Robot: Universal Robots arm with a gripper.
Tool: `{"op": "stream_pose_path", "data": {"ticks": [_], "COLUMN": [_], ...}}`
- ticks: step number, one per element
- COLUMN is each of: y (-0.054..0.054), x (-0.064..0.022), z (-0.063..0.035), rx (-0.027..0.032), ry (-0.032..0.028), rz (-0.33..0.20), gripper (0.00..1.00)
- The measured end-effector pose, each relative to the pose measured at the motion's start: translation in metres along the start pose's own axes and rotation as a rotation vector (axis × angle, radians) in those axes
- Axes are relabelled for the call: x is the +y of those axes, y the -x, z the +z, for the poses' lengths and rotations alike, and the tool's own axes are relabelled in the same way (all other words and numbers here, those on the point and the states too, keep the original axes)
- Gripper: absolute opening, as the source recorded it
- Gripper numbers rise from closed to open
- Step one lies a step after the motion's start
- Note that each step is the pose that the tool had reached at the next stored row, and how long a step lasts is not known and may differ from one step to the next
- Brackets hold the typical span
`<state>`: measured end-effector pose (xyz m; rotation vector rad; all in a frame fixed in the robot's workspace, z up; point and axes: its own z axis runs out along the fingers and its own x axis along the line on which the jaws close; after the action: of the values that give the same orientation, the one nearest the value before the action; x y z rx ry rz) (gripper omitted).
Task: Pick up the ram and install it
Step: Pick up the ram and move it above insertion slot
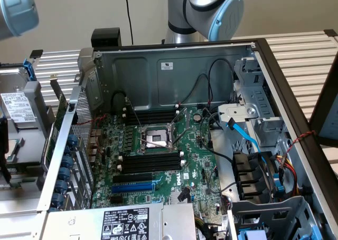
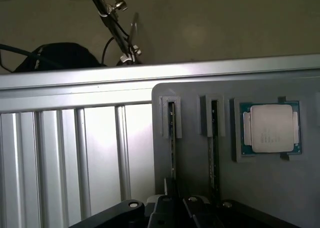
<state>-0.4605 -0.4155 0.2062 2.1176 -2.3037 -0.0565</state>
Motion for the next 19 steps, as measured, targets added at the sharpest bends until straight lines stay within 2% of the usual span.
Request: {"op": "stream_pose_path", "data": {"ticks": [9, 19], "y": [0.0000, 0.0001], "x": [0.0001, 0.0003], "z": [-0.0034, -0.0093], "rx": [0.0010, 0.0063], "ry": [-0.0002, -0.0006], "rz": [0.000, 0.000], "gripper": [0.12, 0.12]}}
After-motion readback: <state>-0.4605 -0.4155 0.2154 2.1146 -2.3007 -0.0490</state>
